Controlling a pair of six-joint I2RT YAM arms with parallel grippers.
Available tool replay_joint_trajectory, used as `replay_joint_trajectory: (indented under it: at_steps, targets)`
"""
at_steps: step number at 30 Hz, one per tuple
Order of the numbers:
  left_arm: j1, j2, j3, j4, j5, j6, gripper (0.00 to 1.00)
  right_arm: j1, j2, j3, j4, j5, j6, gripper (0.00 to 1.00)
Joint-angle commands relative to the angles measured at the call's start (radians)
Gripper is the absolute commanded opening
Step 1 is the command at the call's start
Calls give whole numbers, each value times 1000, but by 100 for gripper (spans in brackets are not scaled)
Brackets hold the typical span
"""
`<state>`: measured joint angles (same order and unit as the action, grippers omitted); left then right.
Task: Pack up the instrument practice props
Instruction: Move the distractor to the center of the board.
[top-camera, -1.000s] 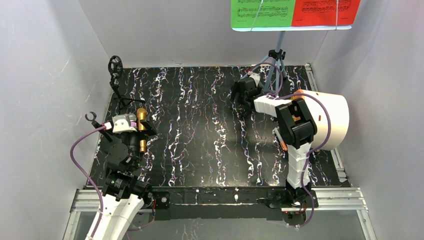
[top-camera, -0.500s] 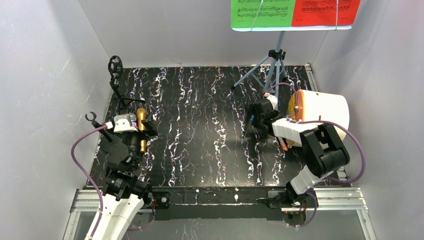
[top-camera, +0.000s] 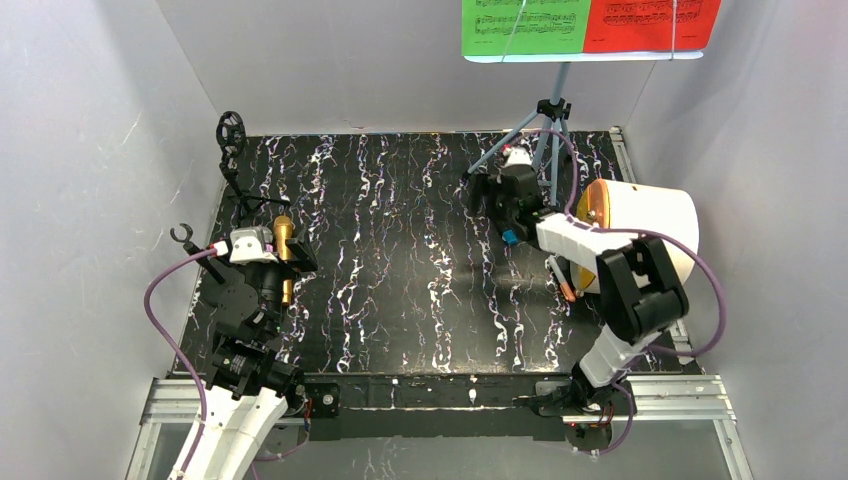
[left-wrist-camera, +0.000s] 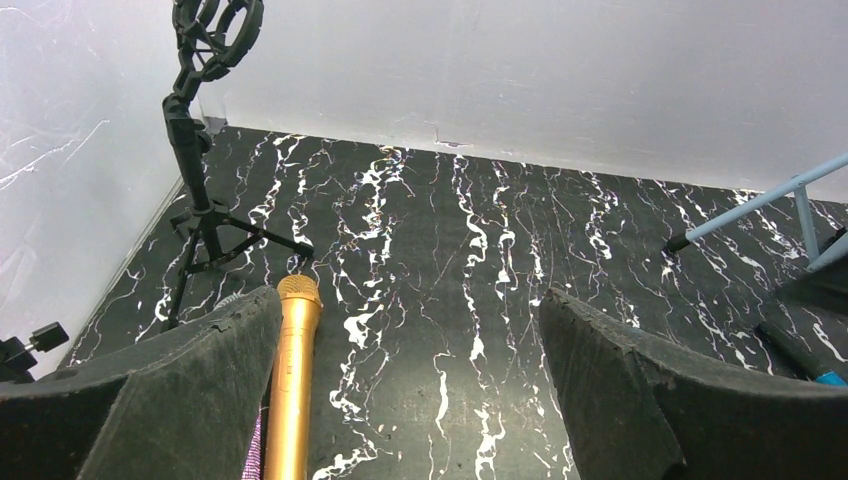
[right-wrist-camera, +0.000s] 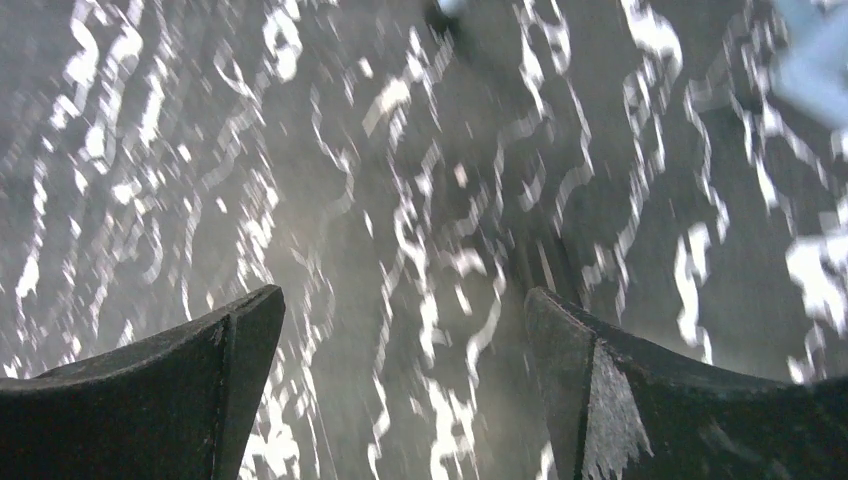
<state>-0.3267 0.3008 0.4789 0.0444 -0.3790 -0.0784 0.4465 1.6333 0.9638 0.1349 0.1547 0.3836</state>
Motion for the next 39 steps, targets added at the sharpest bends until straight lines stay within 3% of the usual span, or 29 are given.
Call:
replay_joint_trajectory:
  at_steps: [1, 6, 11, 18, 31, 39]
  targets:
    - [-6, -4, 3, 11, 5, 0, 98, 5, 145, 152, 166, -34, -82, 99]
    - [-6, -6, 3, 9, 1, 6, 98, 2, 314, 301, 141, -39, -137, 99]
    - [-6, -6, 1, 12, 3, 7, 98, -3, 371, 326, 80, -41, -160, 99]
    - [-6, 0, 0, 15, 9, 5, 98, -3, 327, 257, 5, -64, -138, 99]
    - [-7, 13, -2, 17, 18, 2, 98, -5, 204, 72, -46, 33, -83, 99]
    - [-8, 14, -1, 18, 22, 0, 98, -5, 22, -33, -133, 23, -53, 99]
